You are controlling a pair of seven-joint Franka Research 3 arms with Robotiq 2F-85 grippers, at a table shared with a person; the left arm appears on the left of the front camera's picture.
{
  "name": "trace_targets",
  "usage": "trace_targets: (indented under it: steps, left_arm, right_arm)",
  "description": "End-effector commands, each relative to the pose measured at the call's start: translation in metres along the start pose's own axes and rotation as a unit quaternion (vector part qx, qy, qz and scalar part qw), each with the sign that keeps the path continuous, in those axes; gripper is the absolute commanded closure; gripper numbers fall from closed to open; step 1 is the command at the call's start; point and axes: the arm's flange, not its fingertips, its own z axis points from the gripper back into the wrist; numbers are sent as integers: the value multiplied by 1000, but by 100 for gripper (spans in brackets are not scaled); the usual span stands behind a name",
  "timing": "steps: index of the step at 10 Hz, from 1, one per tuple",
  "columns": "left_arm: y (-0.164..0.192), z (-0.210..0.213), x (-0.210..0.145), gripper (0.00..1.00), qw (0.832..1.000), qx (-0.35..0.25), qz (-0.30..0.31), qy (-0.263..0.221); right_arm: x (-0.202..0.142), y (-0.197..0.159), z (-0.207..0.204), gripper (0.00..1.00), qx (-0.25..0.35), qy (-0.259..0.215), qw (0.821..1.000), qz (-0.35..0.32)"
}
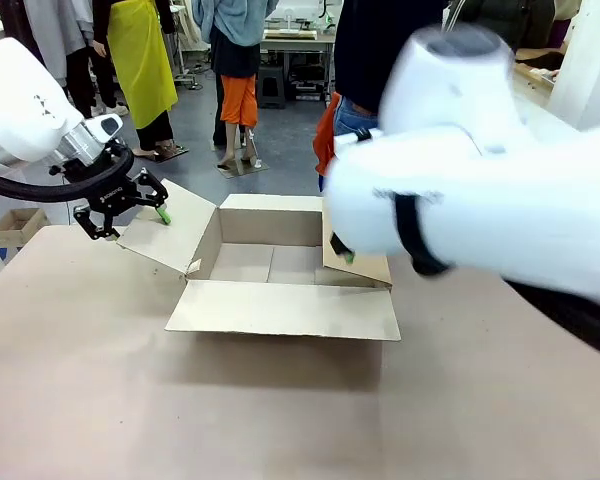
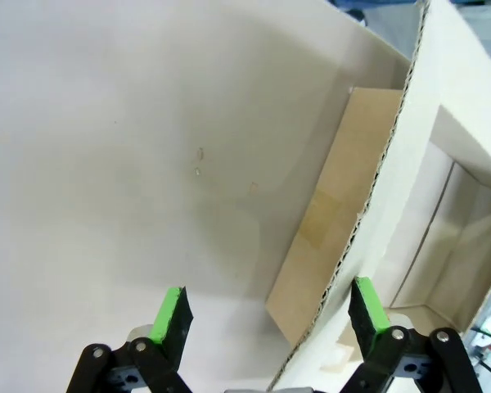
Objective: Pack the gift set into the box.
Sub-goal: Place both hands on the side flaps of the Package Box and spread them outward.
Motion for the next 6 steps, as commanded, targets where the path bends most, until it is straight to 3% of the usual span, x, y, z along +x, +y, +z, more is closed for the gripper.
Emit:
trace_targets:
  steps: [1,6]
  left_arm:
    - [-1,3,-2,0,1000,8,4,-5]
    - [-1,3,-2,0,1000,8,4,-5]
  right_arm:
    - [90,50,30,0,-10,49,999,9]
    - [126,73,-40,0,-34,18,998,-48]
